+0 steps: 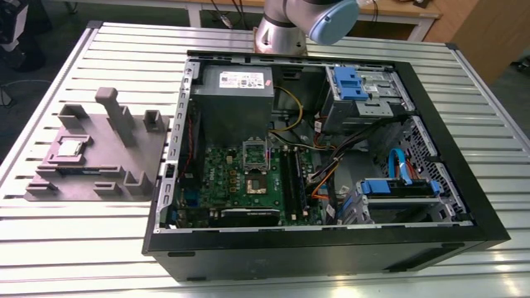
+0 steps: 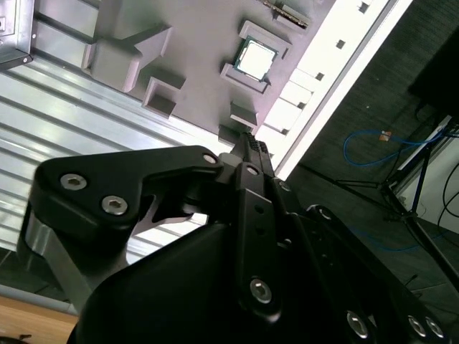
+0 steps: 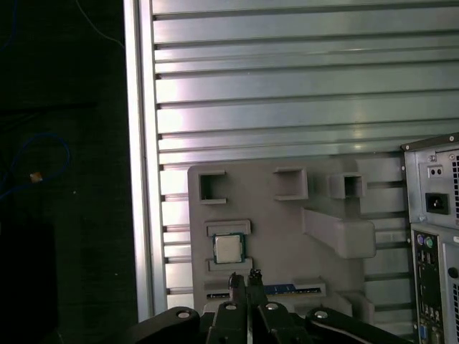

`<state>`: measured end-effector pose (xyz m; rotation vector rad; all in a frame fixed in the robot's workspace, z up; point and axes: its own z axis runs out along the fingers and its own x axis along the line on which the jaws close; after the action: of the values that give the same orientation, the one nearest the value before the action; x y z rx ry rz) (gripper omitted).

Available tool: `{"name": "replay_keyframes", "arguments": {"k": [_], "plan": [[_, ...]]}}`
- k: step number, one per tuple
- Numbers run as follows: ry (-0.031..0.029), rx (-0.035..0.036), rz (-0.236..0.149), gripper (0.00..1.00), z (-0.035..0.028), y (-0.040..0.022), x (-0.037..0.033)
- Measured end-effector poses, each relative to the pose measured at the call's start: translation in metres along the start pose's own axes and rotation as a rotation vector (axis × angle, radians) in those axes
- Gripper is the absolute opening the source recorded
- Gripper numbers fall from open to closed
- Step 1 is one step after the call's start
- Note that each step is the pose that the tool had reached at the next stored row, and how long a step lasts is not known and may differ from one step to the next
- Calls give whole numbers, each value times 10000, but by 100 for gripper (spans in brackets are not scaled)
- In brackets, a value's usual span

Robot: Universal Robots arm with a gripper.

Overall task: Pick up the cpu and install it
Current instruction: 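Pick up the cpu and move it towards the insertion slot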

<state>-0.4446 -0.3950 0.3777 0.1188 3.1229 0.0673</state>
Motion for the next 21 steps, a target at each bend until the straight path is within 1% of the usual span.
{"name": "replay_keyframes", "arguments": {"k": [1,3,4,5,6,8,9,12,13,14,21], "plan": [[0,0,-1,16,0,0,0],[1,0,-1,29,0,0,0],[0,0,-1,29,0,0,0],[1,0,-1,35,0,0,1],[0,0,0,35,0,0,1],[0,0,0,47,1,0,1],[0,0,0,47,1,0,1],[0,0,0,64,1,0,2],[0,0,0,64,1,0,2],[1,1,0,71,1,0,2],[1,1,-1,71,6,-1,4]]}}
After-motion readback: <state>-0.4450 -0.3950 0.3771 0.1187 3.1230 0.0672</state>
